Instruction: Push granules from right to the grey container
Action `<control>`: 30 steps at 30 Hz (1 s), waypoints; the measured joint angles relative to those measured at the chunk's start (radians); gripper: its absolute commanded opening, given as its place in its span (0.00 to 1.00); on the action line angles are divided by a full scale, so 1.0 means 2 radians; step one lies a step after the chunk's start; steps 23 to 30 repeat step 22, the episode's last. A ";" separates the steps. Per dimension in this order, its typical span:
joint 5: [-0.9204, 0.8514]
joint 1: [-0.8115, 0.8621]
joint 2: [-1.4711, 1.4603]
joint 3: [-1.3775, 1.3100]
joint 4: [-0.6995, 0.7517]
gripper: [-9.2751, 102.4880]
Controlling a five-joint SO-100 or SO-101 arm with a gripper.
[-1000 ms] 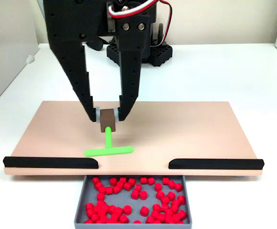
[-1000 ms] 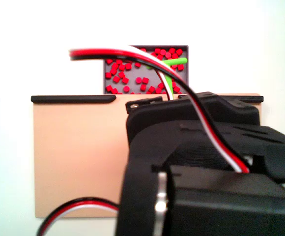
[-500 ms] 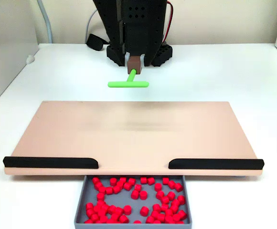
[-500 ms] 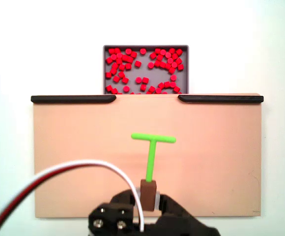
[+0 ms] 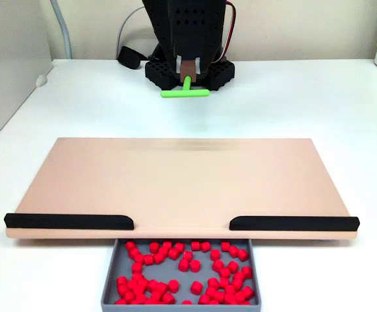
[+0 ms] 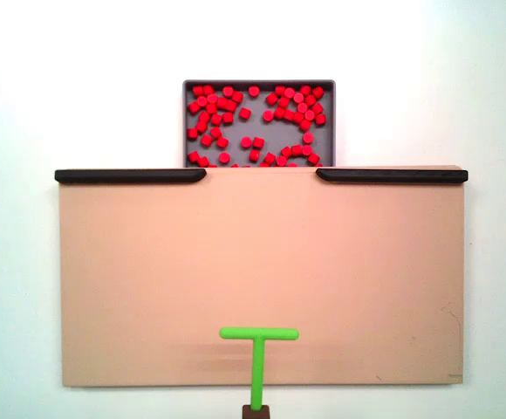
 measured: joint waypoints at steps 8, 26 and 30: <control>0.000 0.000 0.002 0.000 0.000 0.09; 0.000 0.022 0.002 0.000 -0.002 0.09; 0.000 0.022 0.002 0.000 -0.002 0.09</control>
